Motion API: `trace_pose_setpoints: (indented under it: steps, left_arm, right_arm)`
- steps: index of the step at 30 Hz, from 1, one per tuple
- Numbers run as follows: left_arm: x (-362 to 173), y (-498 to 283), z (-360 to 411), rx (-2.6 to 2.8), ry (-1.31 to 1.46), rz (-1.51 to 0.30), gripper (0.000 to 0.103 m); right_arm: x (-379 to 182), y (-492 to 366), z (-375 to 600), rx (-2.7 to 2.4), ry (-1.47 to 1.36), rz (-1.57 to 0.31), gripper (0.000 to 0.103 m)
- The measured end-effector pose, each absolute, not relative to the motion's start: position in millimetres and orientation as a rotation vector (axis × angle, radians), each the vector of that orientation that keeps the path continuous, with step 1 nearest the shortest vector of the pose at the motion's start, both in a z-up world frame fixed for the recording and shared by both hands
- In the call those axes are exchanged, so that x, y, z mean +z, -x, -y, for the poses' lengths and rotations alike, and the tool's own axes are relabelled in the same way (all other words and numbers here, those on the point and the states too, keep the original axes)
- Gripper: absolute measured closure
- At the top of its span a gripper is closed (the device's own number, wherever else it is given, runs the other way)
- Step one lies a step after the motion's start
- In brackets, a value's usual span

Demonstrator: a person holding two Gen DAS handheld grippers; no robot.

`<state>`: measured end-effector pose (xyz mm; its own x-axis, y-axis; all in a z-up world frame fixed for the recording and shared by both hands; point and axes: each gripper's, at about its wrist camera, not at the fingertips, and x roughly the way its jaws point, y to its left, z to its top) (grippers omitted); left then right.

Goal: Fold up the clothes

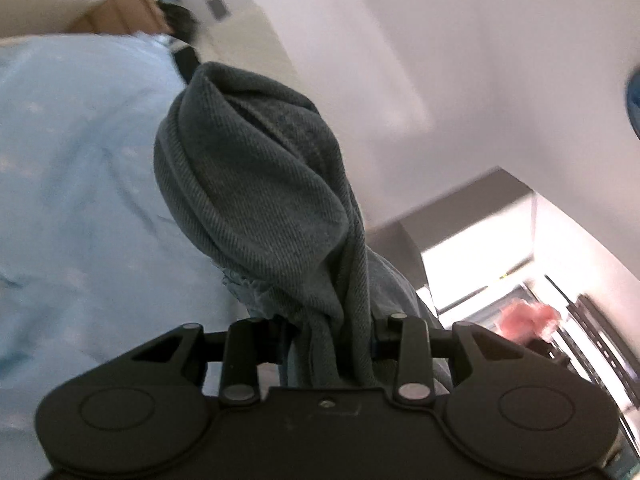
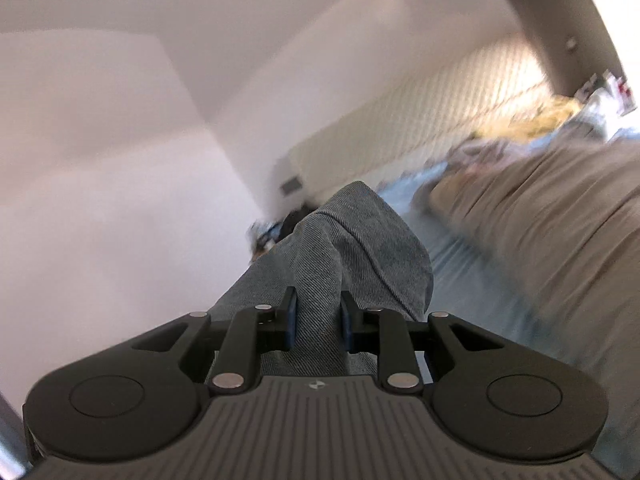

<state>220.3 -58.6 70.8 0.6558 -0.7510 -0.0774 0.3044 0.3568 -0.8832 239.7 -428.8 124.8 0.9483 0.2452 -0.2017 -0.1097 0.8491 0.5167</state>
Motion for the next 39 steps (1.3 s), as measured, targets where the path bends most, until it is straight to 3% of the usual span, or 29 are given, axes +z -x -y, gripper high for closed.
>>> trace_pose_setpoints:
  steps: [11, 20, 25, 28, 34, 39]
  left_arm:
    - [69.7, -251.4, 301.9, -1.018, 0.888, -0.63, 0.071]
    - [-15.6, -282.5, 448.7, -1.097, 0.772, -0.777, 0.071]
    - [-74.9, -283.0, 467.5, -1.075, 0.678, -0.868, 0.067]
    - [-83.6, -282.8, 469.9, -1.079, 0.663, -0.85, 0.061]
    - [-65.0, -280.8, 461.4, -1.076, 0.621, -0.848, 0.057]
    - [-54.8, -268.3, 449.9, -1.062, 0.585, -0.886, 0.042]
  right_arm:
    - [136.3, -152.8, 612.4, -0.097, -0.521, -0.14, 0.08]
    - [53.3, -133.5, 712.5, -0.318, -0.521, -0.154, 0.08]
    - [-46.7, -155.1, 746.2, -0.402, -0.595, -0.315, 0.08]
    - [-82.5, -159.0, 751.8, -0.409, -0.638, -0.303, 0.079]
    - [-77.8, -165.2, 740.5, -0.409, -0.649, -0.289, 0.077]
    - [-58.8, -145.8, 726.2, -0.425, -0.621, -0.298, 0.07]
